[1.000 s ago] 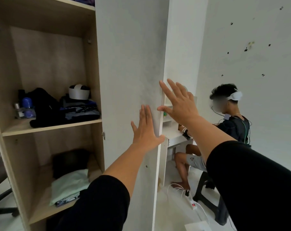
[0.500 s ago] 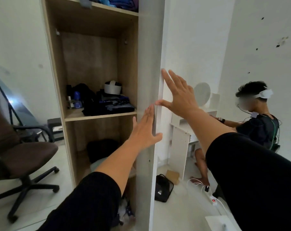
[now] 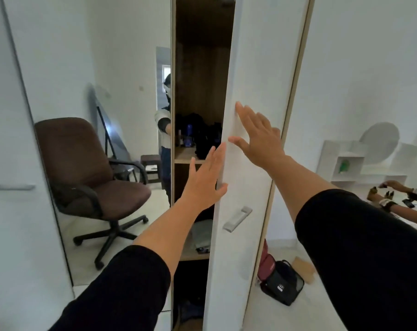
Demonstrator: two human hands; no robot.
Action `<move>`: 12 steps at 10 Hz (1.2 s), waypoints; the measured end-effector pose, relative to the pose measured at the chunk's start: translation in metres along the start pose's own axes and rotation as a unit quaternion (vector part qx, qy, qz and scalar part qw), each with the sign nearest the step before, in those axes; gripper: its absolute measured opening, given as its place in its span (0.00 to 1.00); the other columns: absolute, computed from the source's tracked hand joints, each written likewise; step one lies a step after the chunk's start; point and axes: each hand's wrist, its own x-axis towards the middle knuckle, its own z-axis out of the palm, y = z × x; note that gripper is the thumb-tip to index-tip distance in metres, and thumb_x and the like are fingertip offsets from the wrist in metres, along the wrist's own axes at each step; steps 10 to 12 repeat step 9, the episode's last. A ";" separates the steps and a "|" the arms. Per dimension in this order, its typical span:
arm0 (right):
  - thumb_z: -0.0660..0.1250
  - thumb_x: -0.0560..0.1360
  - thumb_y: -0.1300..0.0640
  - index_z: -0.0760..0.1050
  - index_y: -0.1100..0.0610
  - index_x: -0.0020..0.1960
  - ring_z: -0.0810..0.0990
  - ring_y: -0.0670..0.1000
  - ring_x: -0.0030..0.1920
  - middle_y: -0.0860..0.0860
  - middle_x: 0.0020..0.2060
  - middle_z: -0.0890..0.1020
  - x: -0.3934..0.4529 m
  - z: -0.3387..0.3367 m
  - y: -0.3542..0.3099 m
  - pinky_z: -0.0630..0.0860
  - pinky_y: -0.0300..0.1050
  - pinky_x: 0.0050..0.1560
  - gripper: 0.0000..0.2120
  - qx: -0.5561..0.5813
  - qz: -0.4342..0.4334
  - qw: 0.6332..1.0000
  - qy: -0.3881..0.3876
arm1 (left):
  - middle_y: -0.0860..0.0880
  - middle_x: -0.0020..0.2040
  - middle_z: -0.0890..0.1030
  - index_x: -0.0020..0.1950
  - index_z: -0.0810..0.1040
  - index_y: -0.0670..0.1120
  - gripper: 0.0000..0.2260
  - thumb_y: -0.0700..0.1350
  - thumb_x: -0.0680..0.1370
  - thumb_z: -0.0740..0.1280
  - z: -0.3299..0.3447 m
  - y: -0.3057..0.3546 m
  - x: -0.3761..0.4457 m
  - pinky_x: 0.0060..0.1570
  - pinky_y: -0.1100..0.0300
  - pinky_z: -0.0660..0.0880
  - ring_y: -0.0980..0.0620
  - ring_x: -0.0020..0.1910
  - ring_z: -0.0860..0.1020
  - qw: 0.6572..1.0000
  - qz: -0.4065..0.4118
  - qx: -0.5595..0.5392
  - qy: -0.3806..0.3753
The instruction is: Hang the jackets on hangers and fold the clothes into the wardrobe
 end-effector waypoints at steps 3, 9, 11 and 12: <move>0.52 0.81 0.46 0.42 0.42 0.76 0.42 0.54 0.77 0.44 0.77 0.44 0.088 0.091 -0.023 0.47 0.63 0.72 0.28 -0.036 -0.063 0.997 0.007 | 0.46 0.78 0.45 0.77 0.47 0.45 0.41 0.52 0.73 0.67 0.031 -0.106 0.035 0.68 0.35 0.55 0.47 0.77 0.45 0.980 -0.061 0.184 0.050; 0.53 0.80 0.57 0.47 0.50 0.77 0.43 0.49 0.77 0.44 0.77 0.46 0.155 0.198 -0.028 0.46 0.60 0.74 0.28 0.047 -0.034 0.998 -0.021 | 0.50 0.75 0.31 0.76 0.36 0.45 0.36 0.50 0.79 0.57 0.068 -0.190 0.104 0.69 0.33 0.41 0.48 0.75 0.32 0.959 -0.127 0.216 -0.131; 0.53 0.80 0.57 0.47 0.50 0.77 0.43 0.49 0.77 0.44 0.77 0.46 0.155 0.198 -0.028 0.46 0.60 0.74 0.28 0.047 -0.034 0.998 -0.021 | 0.50 0.75 0.31 0.76 0.36 0.45 0.36 0.50 0.79 0.57 0.068 -0.190 0.104 0.69 0.33 0.41 0.48 0.75 0.32 0.959 -0.127 0.216 -0.131; 0.53 0.80 0.57 0.47 0.50 0.77 0.43 0.49 0.77 0.44 0.77 0.46 0.155 0.198 -0.028 0.46 0.60 0.74 0.28 0.047 -0.034 0.998 -0.021 | 0.50 0.75 0.31 0.76 0.36 0.45 0.36 0.50 0.79 0.57 0.068 -0.190 0.104 0.69 0.33 0.41 0.48 0.75 0.32 0.959 -0.127 0.216 -0.131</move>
